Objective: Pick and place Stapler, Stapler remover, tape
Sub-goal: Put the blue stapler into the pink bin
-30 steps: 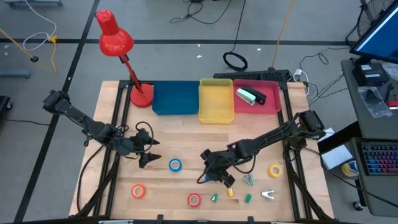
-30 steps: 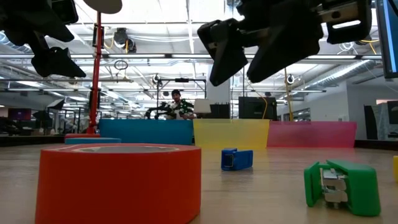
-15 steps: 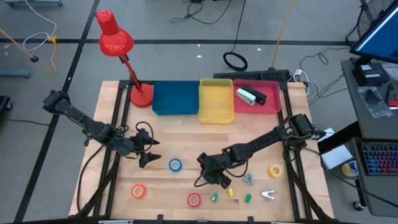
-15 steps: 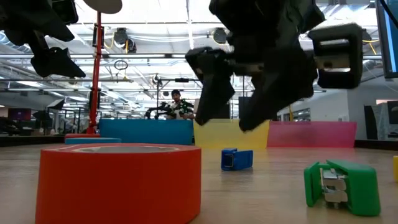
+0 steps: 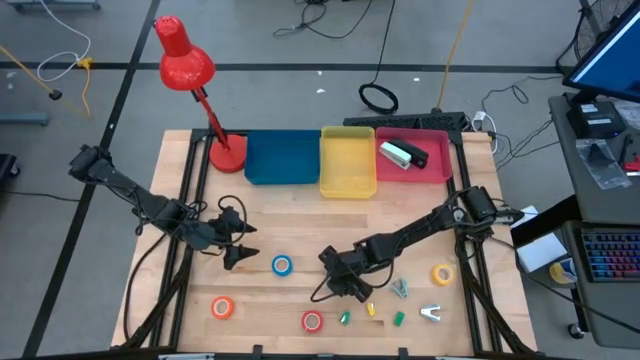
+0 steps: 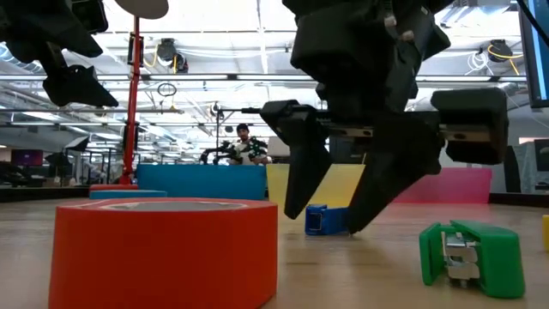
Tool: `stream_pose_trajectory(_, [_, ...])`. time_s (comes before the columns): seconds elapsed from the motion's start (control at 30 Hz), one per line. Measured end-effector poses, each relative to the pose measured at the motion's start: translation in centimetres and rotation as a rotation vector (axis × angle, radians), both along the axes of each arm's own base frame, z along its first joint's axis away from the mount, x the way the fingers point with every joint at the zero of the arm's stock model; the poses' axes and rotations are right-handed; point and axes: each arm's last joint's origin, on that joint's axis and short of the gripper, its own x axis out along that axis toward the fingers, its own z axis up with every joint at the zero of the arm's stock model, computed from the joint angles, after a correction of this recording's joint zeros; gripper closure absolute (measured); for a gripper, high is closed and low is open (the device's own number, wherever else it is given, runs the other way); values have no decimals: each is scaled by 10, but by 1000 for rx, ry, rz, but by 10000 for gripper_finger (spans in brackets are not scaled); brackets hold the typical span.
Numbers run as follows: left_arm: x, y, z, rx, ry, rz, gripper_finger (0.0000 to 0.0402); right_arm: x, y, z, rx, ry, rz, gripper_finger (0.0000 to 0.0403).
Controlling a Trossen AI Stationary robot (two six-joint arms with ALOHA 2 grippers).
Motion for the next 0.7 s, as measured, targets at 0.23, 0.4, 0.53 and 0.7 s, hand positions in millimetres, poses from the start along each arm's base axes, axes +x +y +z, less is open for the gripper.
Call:
stream_pose_trajectory(0.23, [0, 0, 0, 1, 0, 0, 23, -1, -1, -1, -17, 17, -7, 251])
stream_pose_trajectory(0.4, [0, 0, 0, 3, 0, -1, 23, -2, -1, -2, -20, 29, -6, 302])
stream_pose_trajectory(0.53, [0, 0, 0, 3, 0, -1, 23, -2, -2, -1, -20, 29, -8, 340])
stream_pose_trajectory(0.7, [0, 0, 0, 3, 0, -1, 23, -4, -4, 4, -51, 20, -80, 354])
